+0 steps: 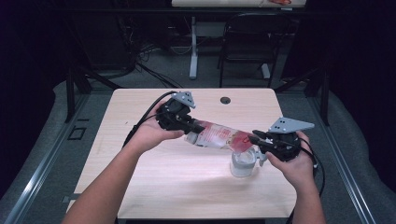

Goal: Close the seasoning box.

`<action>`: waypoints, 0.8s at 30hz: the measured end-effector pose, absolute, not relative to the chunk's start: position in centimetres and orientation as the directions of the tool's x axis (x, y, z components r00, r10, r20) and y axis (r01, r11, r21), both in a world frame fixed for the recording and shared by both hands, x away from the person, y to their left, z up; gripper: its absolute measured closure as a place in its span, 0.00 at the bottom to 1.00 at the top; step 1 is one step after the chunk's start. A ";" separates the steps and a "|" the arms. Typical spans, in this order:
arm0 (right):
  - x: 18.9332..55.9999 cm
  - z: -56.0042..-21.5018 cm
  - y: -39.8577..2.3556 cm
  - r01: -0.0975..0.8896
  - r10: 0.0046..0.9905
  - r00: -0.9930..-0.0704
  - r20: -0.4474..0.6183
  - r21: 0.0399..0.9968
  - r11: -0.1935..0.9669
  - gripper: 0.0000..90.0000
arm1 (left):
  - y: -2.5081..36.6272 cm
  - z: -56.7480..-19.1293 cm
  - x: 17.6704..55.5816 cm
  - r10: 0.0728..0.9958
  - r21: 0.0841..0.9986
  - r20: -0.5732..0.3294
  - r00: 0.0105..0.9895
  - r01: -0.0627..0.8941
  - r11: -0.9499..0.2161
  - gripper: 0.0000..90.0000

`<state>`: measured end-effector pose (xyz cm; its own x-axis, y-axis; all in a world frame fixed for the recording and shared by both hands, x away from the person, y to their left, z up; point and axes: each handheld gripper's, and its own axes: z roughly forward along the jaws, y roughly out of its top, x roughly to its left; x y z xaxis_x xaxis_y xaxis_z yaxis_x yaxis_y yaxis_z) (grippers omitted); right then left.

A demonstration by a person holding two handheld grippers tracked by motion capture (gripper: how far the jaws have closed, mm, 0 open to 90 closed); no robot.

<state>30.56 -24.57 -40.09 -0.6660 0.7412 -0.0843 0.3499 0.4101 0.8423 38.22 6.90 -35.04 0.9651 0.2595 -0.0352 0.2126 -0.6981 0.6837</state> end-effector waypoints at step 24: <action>30.9 -40.2 -24.3 0.358 0.732 -0.678 -0.073 0.836 0.415 0.94 | 6.4 -34.7 38.3 0.260 0.684 -0.034 0.965 0.212 -0.698 0.86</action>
<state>30.86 -24.30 -40.23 -0.6776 0.7318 -0.0730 0.3583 0.4151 0.8362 38.32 6.42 -34.67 0.9650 0.2600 -0.0343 0.2123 -0.6977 0.6841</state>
